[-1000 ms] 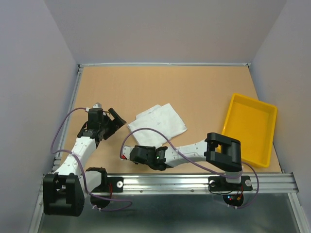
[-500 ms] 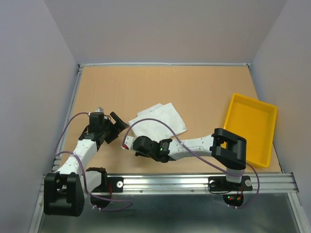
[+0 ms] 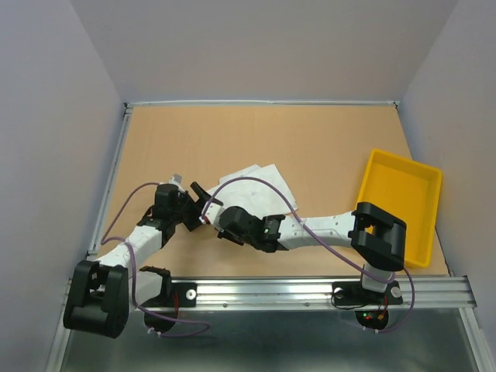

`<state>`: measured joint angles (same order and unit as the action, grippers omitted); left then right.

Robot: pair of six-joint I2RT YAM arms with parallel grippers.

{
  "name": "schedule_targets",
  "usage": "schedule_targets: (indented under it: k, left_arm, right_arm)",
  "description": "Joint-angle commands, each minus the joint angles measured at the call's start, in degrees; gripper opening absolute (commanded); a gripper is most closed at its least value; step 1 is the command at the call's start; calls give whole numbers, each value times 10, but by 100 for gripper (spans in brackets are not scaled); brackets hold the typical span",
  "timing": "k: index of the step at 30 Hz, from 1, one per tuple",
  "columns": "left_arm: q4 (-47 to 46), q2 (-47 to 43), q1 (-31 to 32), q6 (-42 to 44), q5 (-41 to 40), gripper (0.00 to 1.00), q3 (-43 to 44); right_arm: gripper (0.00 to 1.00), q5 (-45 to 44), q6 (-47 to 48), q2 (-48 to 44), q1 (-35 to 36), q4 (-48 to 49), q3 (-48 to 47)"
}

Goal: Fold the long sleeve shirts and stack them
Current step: Fold the shirt

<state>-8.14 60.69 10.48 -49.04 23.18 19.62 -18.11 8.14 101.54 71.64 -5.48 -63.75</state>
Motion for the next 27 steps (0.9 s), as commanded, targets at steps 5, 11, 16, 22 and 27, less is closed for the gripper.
schedule_targets:
  k: [5, 11, 16, 22, 27]
  left_arm:
    - [-105, 61, 64, -69, -40, 99, -18]
    - [-138, 62, 81, -120, -79, 98, -56]
    - [-174, 96, 93, -137, -85, 96, -52]
    - [-200, 159, 118, -152, -87, 82, -31]
    - [-166, 134, 118, -143, -88, 40, -26]
  right_arm:
    - [1, 12, -24, -27, -2, 45, 15]
    - [1, 15, -32, -36, -4, 49, 20]
    - [1, 23, -44, -37, -4, 76, 25]
    - [1, 24, -54, -41, -4, 83, 27]
    - [1, 19, -65, -48, -4, 87, 38]
